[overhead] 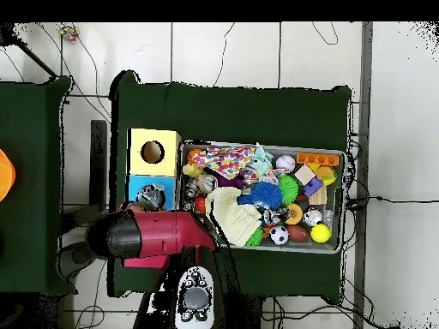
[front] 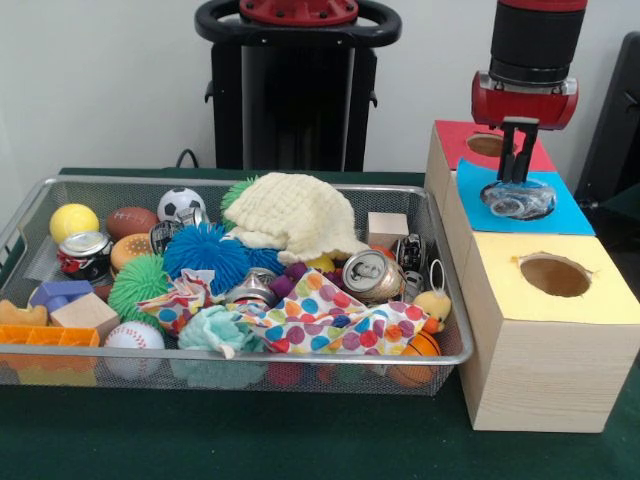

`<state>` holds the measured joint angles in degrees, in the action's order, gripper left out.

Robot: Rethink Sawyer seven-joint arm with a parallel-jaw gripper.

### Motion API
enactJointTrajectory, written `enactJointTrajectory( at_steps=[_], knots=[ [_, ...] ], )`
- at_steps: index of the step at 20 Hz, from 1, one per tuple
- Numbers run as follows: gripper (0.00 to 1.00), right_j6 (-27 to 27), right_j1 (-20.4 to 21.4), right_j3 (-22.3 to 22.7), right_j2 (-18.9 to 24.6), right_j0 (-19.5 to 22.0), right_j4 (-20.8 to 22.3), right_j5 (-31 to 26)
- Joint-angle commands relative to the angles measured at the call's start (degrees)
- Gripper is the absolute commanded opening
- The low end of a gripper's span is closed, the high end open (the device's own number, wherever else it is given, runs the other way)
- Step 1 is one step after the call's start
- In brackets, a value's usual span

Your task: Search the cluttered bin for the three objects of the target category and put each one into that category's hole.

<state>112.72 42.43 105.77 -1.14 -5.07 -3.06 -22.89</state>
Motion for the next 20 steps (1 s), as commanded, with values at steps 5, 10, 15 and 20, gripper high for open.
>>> enactJointTrajectory(
  at_steps=[5,10,15,20],
  knots=[
    [0.0,9.8,-2.1,1.6,0.2,-1.7,-1.3,-1.4],
    [0.0,9.4,-1.1,0.6,1.1,-1.0,-2.5,-3.3],
    [0.0,8.9,-0.1,-0.9,1.2,-1.0,-3.0,-5.6],
    [0.0,7.6,0.6,-1.8,1.6,-0.1,-3.3,-6.8]
  ],
)
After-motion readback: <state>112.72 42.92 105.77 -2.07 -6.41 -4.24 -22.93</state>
